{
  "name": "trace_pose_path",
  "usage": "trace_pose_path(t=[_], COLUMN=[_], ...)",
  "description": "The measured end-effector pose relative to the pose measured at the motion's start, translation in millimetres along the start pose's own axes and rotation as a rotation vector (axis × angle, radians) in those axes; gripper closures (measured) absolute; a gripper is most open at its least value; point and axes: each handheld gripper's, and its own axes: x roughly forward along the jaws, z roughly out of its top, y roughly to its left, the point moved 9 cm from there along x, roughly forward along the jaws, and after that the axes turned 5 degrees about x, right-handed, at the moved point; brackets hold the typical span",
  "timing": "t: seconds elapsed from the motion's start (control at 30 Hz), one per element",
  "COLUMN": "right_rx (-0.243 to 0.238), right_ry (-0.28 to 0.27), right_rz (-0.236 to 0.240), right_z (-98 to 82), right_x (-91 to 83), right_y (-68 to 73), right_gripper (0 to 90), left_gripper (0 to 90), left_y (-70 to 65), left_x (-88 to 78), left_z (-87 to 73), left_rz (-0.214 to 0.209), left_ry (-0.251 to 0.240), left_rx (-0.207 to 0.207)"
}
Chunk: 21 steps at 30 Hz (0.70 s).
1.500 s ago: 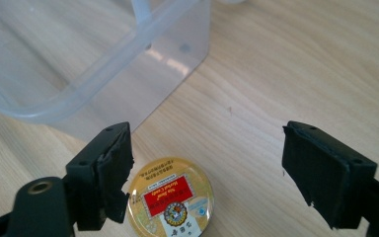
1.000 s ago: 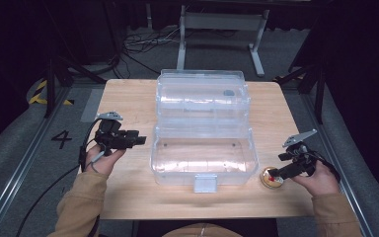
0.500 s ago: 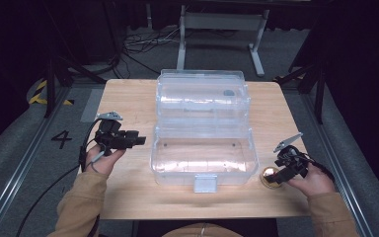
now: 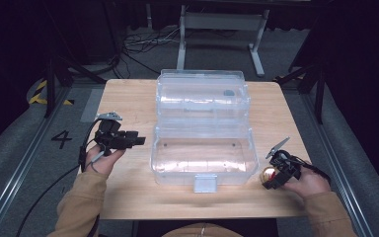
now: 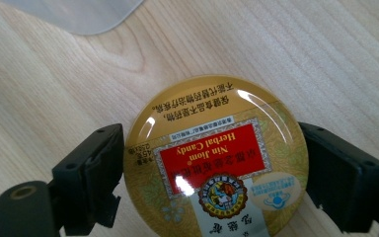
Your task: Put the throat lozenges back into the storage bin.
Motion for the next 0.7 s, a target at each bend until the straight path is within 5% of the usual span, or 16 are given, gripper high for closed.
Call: trace_pose_path(t=[0.5, 0.7], right_rx=[-0.008, 0.006], right_ry=[-0.020, -0.079], right_rz=[-0.008, -0.002], right_z=[1.0, 6.0], right_x=[-1.8, -12.4], right_y=[-0.3, -1.4], right_gripper=[20.3, 20.3], left_gripper=[50.8, 50.8], left_y=[0.9, 1.5], left_x=[1.0, 0.4], left_z=[-0.7, -1.3], left_rz=[0.000, 0.001], left_ry=[0.002, 0.002], left_rx=[0.000, -0.004])
